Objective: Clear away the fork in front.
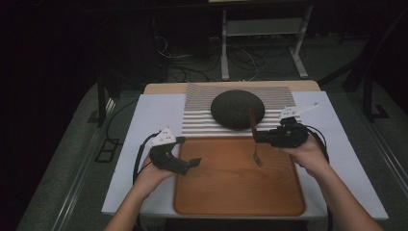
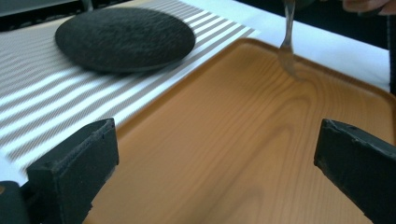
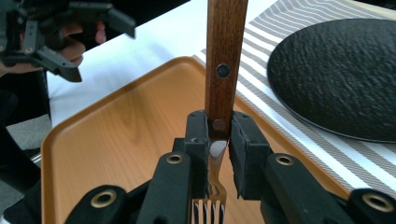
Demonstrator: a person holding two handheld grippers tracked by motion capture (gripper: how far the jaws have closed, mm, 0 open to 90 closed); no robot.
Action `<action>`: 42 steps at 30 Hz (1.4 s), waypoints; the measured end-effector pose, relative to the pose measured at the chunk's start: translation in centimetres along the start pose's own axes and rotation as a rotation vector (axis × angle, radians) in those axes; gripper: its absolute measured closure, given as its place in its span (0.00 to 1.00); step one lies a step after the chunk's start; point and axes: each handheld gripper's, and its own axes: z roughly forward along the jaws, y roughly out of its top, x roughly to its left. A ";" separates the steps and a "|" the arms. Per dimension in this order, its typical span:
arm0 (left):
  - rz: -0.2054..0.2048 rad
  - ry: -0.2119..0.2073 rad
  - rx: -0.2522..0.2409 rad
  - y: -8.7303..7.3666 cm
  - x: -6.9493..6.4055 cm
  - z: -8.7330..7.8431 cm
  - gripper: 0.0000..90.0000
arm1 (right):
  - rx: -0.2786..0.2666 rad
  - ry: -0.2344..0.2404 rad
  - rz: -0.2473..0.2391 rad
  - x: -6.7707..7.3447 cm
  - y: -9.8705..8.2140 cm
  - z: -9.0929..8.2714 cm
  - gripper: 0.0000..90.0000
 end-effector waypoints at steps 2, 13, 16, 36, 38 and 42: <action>0.014 -0.012 -0.009 0.9 -0.2 0.5 0.00 | 0.001 0.004 -0.002 0.2 0.0 0.1 0.85; 0.056 -0.085 -0.033 5.0 -1.6 3.3 0.06 | -0.005 0.011 -0.008 0.6 -0.1 0.4 0.85; 0.052 -0.102 -0.047 5.9 -1.9 3.9 0.12 | -0.008 0.012 -0.009 0.7 -0.1 0.4 0.85; 0.010 -0.160 -0.094 8.4 -3.8 6.9 0.47 | -0.027 0.040 -0.037 2.7 0.3 2.0 0.85; 0.004 -0.163 -0.092 8.3 -3.9 7.1 0.52 | -0.029 0.042 -0.043 3.1 0.4 2.2 0.85; -0.015 -0.152 -0.102 8.0 -3.8 7.2 0.63 | -0.035 0.041 -0.056 3.6 0.5 2.5 0.85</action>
